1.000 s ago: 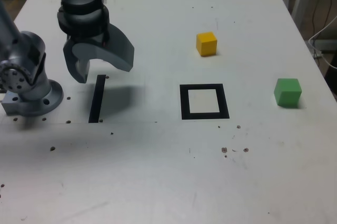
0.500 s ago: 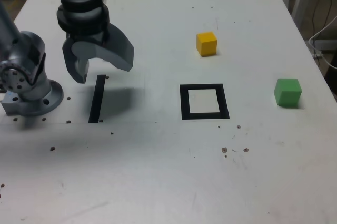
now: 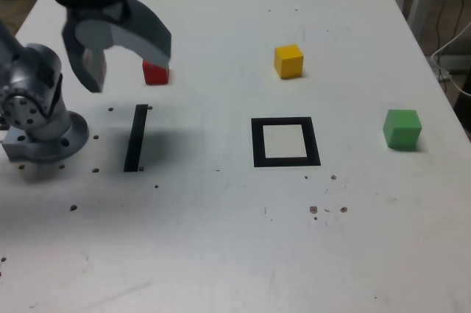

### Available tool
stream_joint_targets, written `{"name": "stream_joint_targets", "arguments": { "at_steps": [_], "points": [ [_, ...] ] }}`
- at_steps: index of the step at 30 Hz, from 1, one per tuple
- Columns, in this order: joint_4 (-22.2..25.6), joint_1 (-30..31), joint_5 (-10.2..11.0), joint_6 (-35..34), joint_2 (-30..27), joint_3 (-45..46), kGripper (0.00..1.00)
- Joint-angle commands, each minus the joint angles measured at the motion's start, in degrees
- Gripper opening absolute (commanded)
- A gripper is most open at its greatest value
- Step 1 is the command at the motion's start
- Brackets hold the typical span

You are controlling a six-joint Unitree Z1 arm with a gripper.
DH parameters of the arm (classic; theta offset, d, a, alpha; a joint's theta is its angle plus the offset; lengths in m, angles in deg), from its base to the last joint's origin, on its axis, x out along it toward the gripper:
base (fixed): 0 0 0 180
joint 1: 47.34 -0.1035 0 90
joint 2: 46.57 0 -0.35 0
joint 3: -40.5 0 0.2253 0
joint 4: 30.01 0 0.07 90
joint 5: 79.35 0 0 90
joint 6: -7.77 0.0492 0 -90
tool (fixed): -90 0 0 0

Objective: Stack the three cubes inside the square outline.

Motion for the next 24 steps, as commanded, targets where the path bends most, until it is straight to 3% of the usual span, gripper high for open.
{"name": "stream_joint_targets", "arguments": {
  "at_steps": [1, 9, 24],
  "points": [
    [2.3, -0.1, -0.2, 0.0, -0.5, -2.0, 1.00],
    [4.4, -3.2, 1.4, 2.2, -0.6, -4.8, 1.00],
    [3.4, -23.2, 6.1, 17.1, 4.5, -8.2, 0.99]
  ]
}}
